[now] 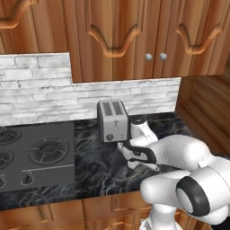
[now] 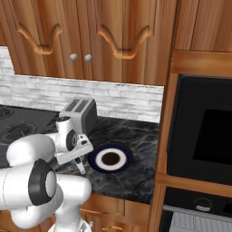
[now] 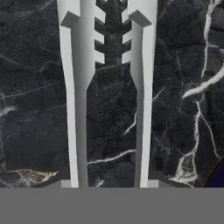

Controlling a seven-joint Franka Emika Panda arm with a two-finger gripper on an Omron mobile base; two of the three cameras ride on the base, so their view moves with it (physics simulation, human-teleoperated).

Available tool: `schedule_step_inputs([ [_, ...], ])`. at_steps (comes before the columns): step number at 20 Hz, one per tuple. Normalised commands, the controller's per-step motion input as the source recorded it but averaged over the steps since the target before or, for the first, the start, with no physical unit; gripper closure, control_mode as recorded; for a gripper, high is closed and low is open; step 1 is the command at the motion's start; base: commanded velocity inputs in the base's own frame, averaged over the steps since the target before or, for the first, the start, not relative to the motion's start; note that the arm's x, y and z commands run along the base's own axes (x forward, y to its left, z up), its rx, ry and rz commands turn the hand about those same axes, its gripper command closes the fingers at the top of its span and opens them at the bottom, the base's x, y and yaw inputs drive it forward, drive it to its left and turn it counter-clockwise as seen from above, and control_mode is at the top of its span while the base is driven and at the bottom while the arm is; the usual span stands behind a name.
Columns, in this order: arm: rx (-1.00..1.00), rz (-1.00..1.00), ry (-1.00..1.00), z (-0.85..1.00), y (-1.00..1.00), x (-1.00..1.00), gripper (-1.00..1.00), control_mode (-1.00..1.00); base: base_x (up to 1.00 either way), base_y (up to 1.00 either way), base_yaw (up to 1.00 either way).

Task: Pick up the tongs from the counter and place them near the plate next to the oven.

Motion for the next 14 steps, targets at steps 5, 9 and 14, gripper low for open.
schedule_step_inputs([
  [5,0.00,0.02,-0.02,-0.29,0.00,-0.05,-1.00,-1.00,0.00,0.00,0.00],
  [9,0.00,0.00,-0.13,0.39,-0.03,-0.35,-1.00,-1.00,0.00,0.00,0.00],
  [14,0.01,0.01,-0.12,0.48,-0.13,-0.18,-1.00,-1.00,0.00,0.00,0.00],
])
